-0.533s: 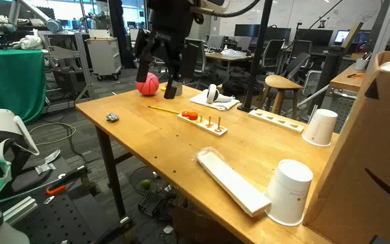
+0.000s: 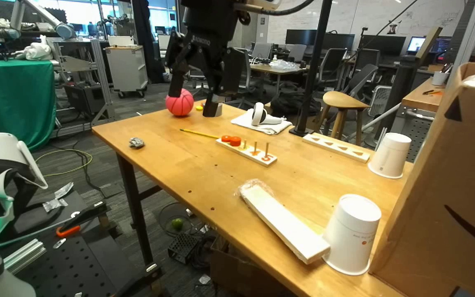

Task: Place the right and left stacks of orange round blocks in the first right position on the wooden board, respectively.

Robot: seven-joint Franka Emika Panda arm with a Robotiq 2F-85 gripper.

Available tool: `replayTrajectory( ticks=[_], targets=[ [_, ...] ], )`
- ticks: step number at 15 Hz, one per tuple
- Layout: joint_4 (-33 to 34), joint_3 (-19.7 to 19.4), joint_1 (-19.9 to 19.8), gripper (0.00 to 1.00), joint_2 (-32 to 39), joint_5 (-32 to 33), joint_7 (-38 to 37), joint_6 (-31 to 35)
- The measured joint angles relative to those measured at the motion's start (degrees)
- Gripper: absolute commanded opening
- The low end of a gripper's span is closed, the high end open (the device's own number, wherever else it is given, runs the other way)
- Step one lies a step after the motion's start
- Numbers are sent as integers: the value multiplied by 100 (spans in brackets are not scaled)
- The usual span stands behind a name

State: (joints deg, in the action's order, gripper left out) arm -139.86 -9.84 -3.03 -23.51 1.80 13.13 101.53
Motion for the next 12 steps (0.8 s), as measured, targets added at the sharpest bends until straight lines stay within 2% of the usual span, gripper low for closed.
replayTrajectory(
  ticks=[12],
  targets=[
    [-60, 53, 28, 100, 12, -61, 60, 72]
  ],
)
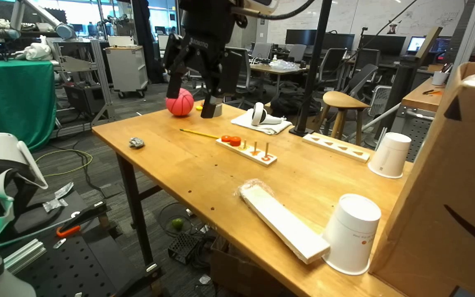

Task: Place the right and left stacks of orange round blocks in the first right position on the wooden board, respectively.

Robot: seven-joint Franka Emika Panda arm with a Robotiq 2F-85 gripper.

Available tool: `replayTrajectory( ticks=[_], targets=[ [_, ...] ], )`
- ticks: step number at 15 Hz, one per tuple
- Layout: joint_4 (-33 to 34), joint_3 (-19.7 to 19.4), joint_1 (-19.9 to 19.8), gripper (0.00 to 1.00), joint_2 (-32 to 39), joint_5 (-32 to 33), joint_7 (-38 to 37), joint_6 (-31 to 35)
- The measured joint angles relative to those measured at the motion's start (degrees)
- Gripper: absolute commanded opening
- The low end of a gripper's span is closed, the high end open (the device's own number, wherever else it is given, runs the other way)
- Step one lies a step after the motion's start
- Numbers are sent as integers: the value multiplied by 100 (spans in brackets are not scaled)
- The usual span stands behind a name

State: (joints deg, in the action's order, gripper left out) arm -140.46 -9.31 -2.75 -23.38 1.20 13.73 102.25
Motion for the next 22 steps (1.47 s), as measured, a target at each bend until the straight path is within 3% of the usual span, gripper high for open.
replayTrajectory(
  ticks=[7, 13, 22],
  targets=[
    [-408, 355, 713, 100, 92, -605, 902, 1522],
    [-310, 385, 1231, 100, 841, -805, 2370, 2586],
    [1570, 890, 1170, 100, 3053, -802, 4812, 2754]
  ],
)
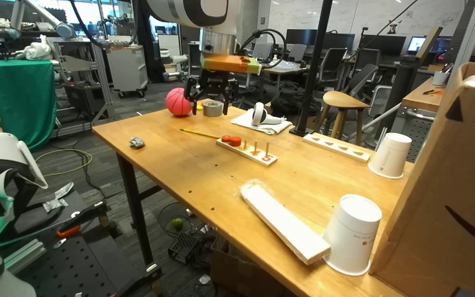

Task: Place the right and left stacks of orange round blocks in the first right position on the wooden board, respectively.

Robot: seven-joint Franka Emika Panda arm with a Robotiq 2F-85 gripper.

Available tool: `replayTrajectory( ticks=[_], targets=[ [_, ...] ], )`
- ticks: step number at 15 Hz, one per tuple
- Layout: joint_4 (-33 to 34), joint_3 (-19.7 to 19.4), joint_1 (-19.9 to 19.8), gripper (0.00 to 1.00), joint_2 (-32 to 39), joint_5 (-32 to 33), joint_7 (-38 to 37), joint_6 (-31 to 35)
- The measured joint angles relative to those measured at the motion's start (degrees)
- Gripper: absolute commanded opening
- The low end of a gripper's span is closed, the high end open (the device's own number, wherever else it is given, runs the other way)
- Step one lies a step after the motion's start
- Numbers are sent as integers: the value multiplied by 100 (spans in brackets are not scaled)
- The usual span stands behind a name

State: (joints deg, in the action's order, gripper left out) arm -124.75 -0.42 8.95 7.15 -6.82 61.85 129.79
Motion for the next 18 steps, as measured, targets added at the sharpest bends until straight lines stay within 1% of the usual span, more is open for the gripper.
replayTrajectory(
  ticks=[2, 5, 10, 14, 18],
  targets=[
    [512, 179, -129, 100, 495, 71, 525, -1],
    [1259, 343, -371, 100, 1190, 354, 1234, -5],
    [2370, 400, -812, 100, 2121, 618, 2055, -21],
    [2826, 418, -971, 100, 2575, 664, 2272, -21],
    [2923, 463, -976, 100, 2650, 664, 2251, -21]
  ],
)
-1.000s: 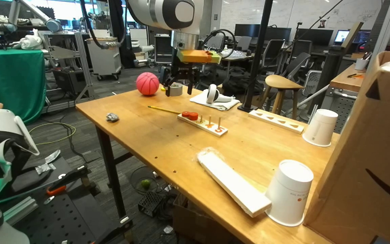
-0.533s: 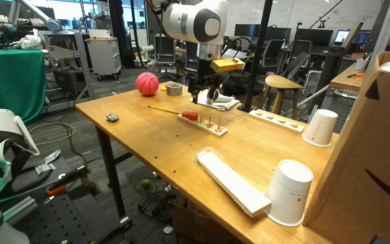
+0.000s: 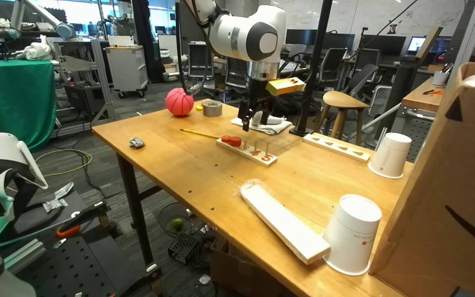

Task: Place the right and left stacks of orange round blocks in the first right position on the wooden board, respectively.

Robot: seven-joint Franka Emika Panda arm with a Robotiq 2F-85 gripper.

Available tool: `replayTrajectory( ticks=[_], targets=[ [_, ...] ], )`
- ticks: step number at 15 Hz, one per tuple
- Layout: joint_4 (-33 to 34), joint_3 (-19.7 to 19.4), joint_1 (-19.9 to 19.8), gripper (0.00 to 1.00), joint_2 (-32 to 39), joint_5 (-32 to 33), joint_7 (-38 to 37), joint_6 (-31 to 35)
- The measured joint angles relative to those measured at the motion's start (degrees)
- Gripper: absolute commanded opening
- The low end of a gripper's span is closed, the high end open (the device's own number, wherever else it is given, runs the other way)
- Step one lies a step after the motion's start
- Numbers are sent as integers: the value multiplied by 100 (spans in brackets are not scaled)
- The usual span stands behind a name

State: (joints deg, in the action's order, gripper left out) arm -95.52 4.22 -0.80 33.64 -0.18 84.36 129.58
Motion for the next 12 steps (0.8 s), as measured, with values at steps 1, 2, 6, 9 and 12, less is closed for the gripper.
replayTrajectory(
  ticks=[1, 2, 6, 9, 12],
  targets=[
    [12, 13, 2, 100, -5, 0, -10, 0],
    [21, 19, 4, 100, -13, 1, -28, 2],
    [-8, 15, -2, 100, -34, 3, -152, 2],
    [-127, 8, -23, 100, -38, 3, -282, 2],
    [-330, 16, -27, 100, -93, 3, -442, 12]
  ],
)
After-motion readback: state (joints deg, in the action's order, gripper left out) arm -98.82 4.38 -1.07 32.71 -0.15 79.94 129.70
